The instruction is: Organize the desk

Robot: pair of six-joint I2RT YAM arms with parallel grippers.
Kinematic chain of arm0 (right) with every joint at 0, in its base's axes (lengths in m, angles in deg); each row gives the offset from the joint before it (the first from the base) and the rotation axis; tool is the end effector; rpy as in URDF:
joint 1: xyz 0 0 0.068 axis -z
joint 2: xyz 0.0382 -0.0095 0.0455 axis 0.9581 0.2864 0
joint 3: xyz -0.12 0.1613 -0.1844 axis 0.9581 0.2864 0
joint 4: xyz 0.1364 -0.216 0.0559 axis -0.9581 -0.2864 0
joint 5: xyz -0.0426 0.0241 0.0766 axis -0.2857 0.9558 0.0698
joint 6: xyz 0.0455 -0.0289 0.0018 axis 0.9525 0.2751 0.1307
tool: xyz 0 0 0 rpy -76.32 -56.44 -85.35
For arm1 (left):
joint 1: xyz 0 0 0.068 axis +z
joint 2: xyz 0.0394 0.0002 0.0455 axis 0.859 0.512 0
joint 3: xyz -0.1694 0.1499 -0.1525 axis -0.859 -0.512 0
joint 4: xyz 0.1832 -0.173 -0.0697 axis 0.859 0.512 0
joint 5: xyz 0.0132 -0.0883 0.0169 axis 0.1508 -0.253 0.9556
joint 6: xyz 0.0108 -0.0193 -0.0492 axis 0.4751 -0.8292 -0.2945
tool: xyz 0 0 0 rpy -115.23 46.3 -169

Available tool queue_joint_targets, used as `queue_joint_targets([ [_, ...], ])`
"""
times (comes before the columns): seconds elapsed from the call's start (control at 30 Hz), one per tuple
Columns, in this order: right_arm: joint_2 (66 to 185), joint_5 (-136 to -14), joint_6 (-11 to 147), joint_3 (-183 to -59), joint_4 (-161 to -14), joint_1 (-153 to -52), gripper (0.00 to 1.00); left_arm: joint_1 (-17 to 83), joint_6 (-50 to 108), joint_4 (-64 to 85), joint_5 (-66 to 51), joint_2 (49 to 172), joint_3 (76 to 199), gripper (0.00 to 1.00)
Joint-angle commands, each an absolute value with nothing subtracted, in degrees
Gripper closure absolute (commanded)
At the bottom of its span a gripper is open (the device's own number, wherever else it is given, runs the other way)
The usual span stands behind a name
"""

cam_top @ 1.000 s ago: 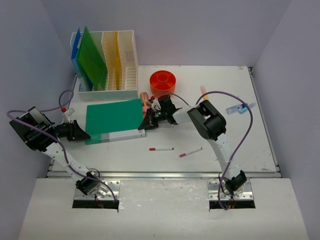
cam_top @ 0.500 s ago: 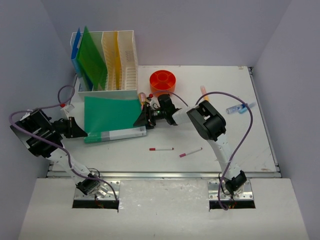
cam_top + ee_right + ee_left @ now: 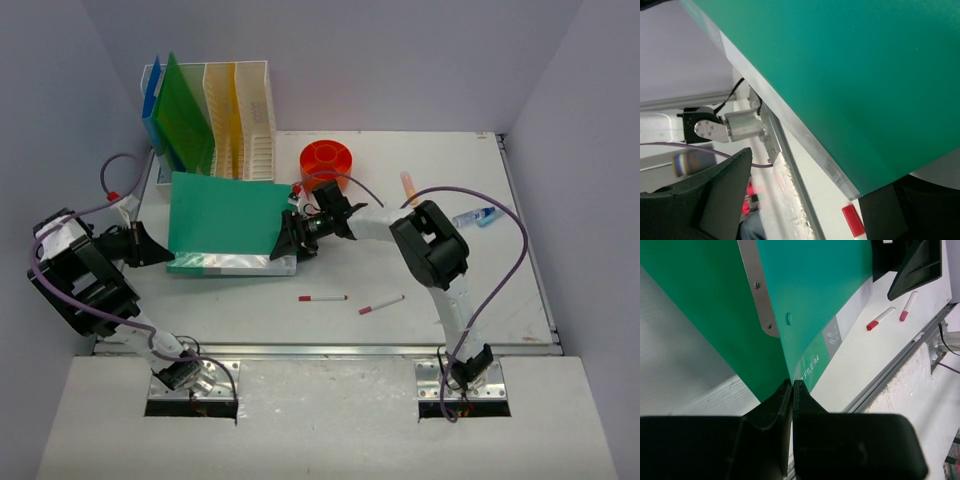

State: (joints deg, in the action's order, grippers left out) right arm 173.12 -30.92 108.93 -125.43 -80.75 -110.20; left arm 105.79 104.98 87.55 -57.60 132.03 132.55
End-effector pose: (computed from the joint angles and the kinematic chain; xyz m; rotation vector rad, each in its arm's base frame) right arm 0.3541 0.3002 0.1101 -0.3033 2.6278 1.6910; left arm 0.2085 0.1763 0.2185 0.1945 2.2513 -0.9463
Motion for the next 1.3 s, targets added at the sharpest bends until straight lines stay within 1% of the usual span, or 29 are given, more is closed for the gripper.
queue_joint_targets([
  [0.0, 164.1, -33.0, 95.9, -129.1, -92.5, -109.7, 0.21, 106.2, 104.0, 88.2, -61.3, 126.6, 132.0, 1.0],
  [0.2, 159.3, -36.6, 87.9, -129.2, -100.6, -109.7, 0.19, 106.8, 103.2, 88.2, -60.4, 123.9, 131.1, 1.0],
  [0.3, 159.1, -39.3, 84.4, -129.6, -104.8, -109.3, 0.18, 108.1, 102.9, 88.3, -60.1, 123.4, 130.8, 1.0],
  [0.4, 160.2, -40.5, 85.2, -129.1, -106.4, -107.8, 0.15, 108.9, 102.7, 88.3, -60.2, 123.4, 130.3, 1.0],
  [0.53, 162.2, -38.4, 89.5, -127.7, -105.3, -105.1, 0.14, 109.9, 102.8, 88.3, -60.1, 123.4, 129.3, 1.0],
  [0.63, 162.7, -37.4, 89.7, -127.4, -104.3, -103.9, 0.14, 110.8, 103.0, 88.3, -60.0, 123.4, 128.8, 1.0],
  [0.8, 157.4, -39.6, 85.1, -127.6, -102.3, -104.1, 0.14, 111.7, 100.9, 88.2, -60.9, 122.9, 128.8, 1.0],
  [0.9, 151.2, -45.4, 74.8, -128.0, -102.3, -105.5, 0.14, 111.8, 97.5, 88.2, -62.5, 119.9, 130.2, 1.0],
  [0.93, 149.4, -49.5, 72.1, -127.3, -101.9, -106.0, 0.13, 111.8, 96.7, 88.2, -62.9, 119.2, 130.8, 1.0],
  [0.97, 146.3, -51.2, 68.3, -125.6, -100.3, -106.9, 0.13, 111.7, 95.1, 88.2, -63.4, 118.5, 131.8, 1.0],
  [1.03, 141.1, -57.4, 63.7, -121.3, -96.2, -108.8, 0.09, 111.7, 92.0, 88.1, -63.6, 116.9, 133.7, 1.0],
  [1.07, 139.5, -62.1, 61.1, -119.8, -93.6, -109.8, 0.08, 111.7, 91.0, 88.2, -63.4, 116.4, 134.4, 1.0],
  [1.13, 137.0, -75.2, 57.3, -116.6, -88.3, -113.8, 0.13, 111.8, 88.3, 88.0, -62.6, 115.9, 136.0, 1.0],
  [1.2, 135.4, -85.6, 52.7, -113.7, -82.9, -119.8, 0.22, 111.8, 84.4, 86.8, -61.6, 115.1, 137.2, 1.0],
  [1.27, 134.4, -85.2, 51.4, -113.2, -81.5, -121.7, 0.29, 111.7, 81.9, 86.1, -61.6, 114.3, 138.2, 1.0],
])
